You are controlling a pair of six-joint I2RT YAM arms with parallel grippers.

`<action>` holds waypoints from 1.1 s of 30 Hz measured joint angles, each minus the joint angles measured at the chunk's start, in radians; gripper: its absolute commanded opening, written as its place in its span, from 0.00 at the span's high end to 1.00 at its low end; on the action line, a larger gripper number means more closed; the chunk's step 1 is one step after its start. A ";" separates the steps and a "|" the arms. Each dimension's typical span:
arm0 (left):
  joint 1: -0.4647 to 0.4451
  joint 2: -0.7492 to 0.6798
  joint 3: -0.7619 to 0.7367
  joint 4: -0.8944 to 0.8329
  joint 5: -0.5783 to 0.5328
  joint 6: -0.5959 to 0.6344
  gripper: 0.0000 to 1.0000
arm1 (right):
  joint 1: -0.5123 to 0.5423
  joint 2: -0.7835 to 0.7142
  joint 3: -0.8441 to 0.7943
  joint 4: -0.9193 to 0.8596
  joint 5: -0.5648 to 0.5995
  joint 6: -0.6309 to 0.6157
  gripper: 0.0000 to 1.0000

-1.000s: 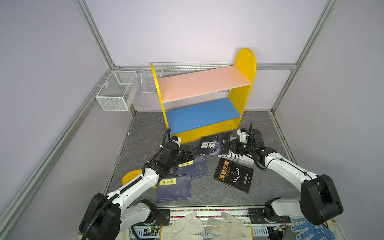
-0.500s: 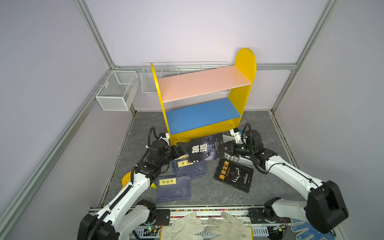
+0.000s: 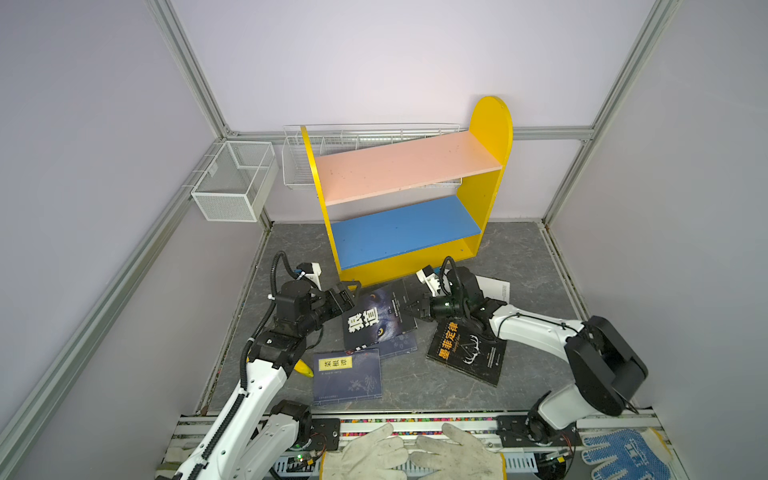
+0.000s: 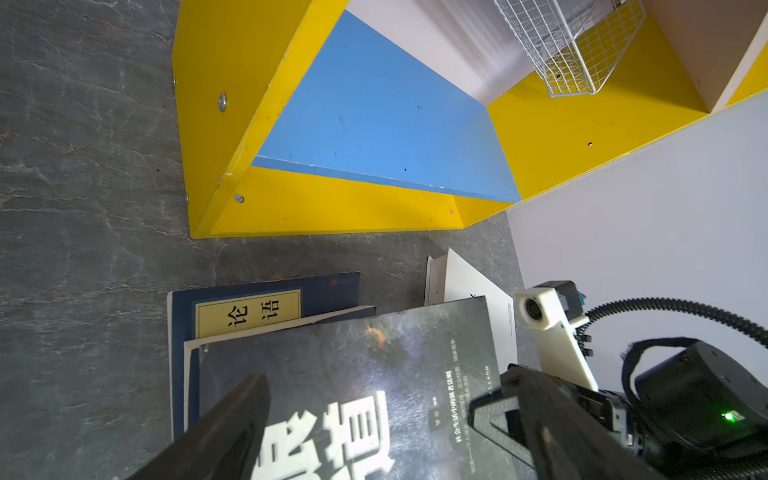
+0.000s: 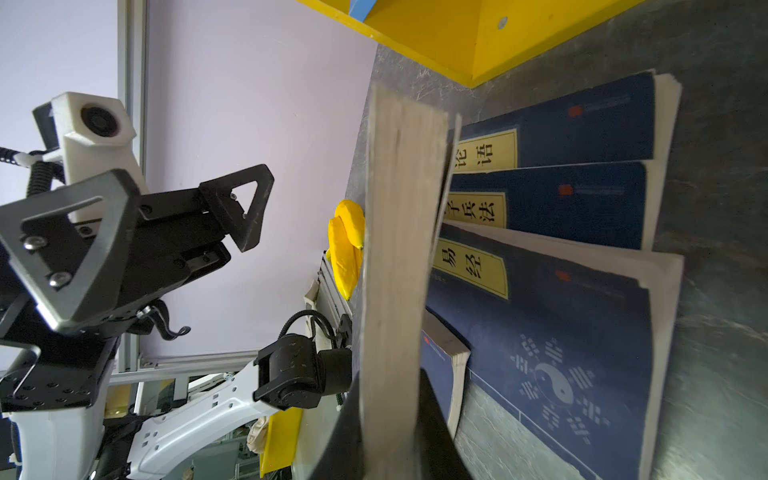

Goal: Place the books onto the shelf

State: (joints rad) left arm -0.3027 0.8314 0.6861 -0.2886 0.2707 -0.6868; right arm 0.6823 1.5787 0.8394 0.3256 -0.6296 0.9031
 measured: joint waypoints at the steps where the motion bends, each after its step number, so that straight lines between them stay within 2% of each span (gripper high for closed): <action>1: 0.000 -0.002 -0.002 -0.002 0.000 0.000 0.06 | 0.003 0.018 0.000 0.016 0.000 0.006 0.94; 8: 0.002 -0.026 -0.020 -0.012 0.003 0.000 0.06 | 0.006 0.053 0.014 0.027 0.005 0.007 0.94; 17: 0.002 -0.022 -0.035 -0.016 0.008 0.000 0.06 | 0.007 0.098 0.038 0.022 0.048 -0.015 0.88; 22: 0.002 -0.019 -0.043 -0.017 0.011 0.000 0.06 | 0.007 0.138 0.053 -0.032 0.090 -0.053 0.75; 25: 0.002 -0.017 -0.045 -0.016 0.011 0.000 0.06 | 0.007 0.145 0.072 -0.076 0.118 -0.083 0.61; 33: 0.002 -0.003 -0.045 -0.016 0.027 0.004 0.06 | 0.005 0.144 0.175 -0.310 0.278 -0.210 0.45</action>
State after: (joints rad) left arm -0.3012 0.8288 0.6411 -0.3042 0.2977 -0.6827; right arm 0.6868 1.7226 1.0145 0.0158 -0.3519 0.6930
